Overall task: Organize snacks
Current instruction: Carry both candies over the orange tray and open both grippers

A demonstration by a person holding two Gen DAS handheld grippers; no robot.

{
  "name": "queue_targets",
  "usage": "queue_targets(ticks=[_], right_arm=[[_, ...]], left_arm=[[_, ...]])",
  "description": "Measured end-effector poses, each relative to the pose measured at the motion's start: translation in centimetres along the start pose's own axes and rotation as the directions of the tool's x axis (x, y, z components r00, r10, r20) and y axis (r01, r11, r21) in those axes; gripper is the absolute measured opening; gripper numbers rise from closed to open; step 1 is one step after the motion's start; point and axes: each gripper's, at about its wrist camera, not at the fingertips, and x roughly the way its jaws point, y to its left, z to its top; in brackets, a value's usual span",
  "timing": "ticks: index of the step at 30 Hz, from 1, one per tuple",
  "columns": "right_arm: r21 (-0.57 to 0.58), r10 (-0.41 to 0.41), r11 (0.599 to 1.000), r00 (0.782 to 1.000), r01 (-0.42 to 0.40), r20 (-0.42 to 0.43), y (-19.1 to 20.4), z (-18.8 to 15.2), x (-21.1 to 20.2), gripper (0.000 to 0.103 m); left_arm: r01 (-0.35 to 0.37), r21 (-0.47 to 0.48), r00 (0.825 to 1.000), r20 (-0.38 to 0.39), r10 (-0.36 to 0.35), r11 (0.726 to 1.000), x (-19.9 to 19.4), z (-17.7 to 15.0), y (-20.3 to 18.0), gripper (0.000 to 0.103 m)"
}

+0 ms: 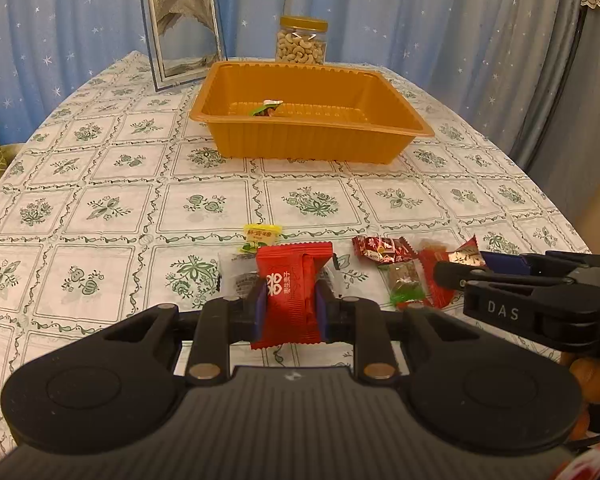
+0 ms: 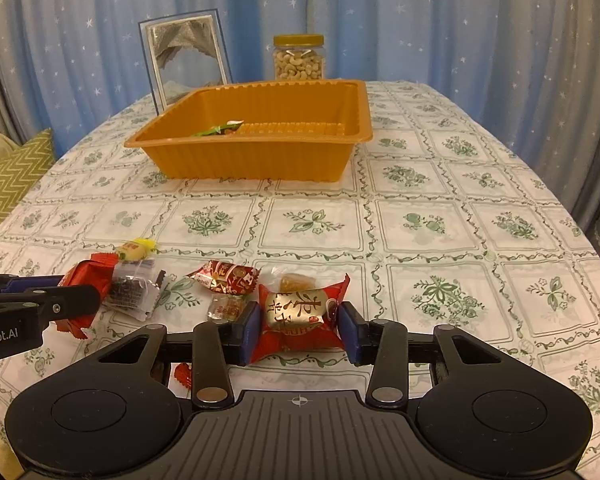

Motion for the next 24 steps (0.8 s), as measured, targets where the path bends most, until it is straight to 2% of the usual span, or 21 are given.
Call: queue_targets(ticks=[10, 24], right_arm=[[0.018, -0.012, 1.0, 0.999, 0.011, 0.048, -0.4, 1.0, -2.3, 0.042], [0.01, 0.028, 1.0, 0.995, -0.029, 0.096, 0.2, 3.9, -3.6, 0.042]], left_arm=[[-0.017, 0.012, 0.999, 0.036, 0.017, 1.0, -1.5, 1.1, -0.4, 0.022], [-0.016, -0.003, 0.998, 0.064, 0.016, 1.0, -1.9, 3.6, 0.0, 0.022]])
